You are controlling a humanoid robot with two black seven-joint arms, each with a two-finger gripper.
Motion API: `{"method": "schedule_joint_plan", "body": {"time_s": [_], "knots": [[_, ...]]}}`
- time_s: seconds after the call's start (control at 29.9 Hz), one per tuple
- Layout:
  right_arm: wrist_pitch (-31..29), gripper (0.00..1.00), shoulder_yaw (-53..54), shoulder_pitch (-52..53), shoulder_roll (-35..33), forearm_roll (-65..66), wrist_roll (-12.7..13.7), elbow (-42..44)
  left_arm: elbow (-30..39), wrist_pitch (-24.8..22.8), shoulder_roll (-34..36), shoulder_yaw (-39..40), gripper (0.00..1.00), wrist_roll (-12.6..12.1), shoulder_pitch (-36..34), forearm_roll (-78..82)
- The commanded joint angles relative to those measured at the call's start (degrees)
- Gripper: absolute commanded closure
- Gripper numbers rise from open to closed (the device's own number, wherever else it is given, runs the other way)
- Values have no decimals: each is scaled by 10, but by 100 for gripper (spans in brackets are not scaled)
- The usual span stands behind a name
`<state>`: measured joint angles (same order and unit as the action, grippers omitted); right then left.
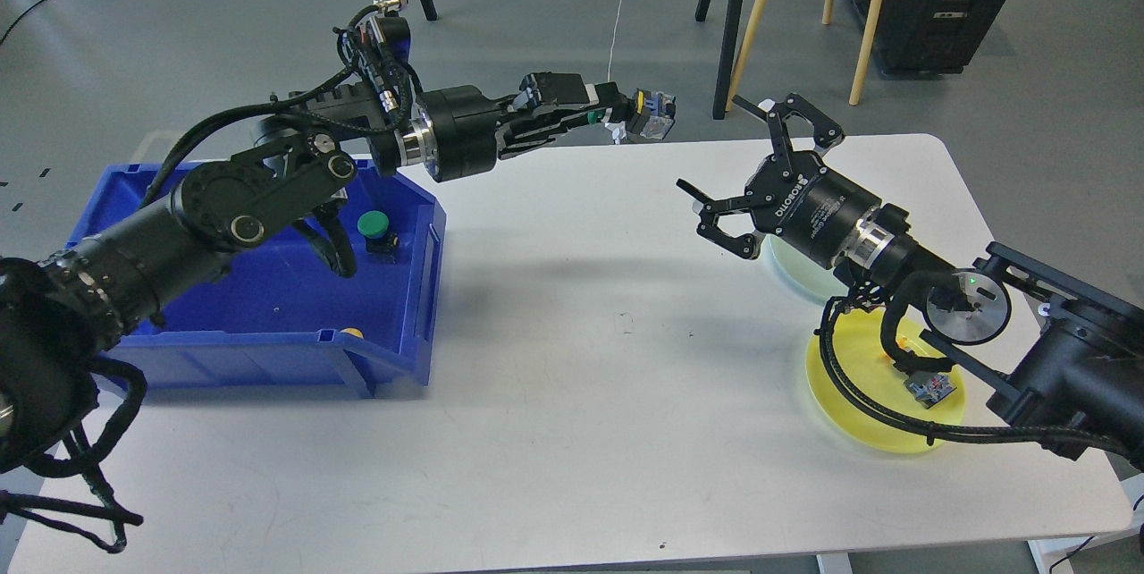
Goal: Pass button and place on color plate
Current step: 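Lift the second button and extend the left arm toward the center, then move the right gripper to the left gripper and grasp the button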
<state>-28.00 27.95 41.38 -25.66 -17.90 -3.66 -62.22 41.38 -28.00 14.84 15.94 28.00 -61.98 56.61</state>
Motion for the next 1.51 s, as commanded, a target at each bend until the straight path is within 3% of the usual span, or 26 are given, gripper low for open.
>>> {"method": "schedule_joint_plan", "body": {"time_s": [0.0, 0.84, 1.47], "knots": [[0, 1, -8, 12, 5, 1, 1, 0, -9, 0, -7, -1, 98, 0, 0, 1], [0, 6, -9, 44, 71, -14, 1, 40, -1, 0, -10, -2, 98, 0, -2, 3], [0, 42, -8, 43, 76, -14, 1, 47, 0, 0, -10, -2, 97, 0, -3, 4]]}}
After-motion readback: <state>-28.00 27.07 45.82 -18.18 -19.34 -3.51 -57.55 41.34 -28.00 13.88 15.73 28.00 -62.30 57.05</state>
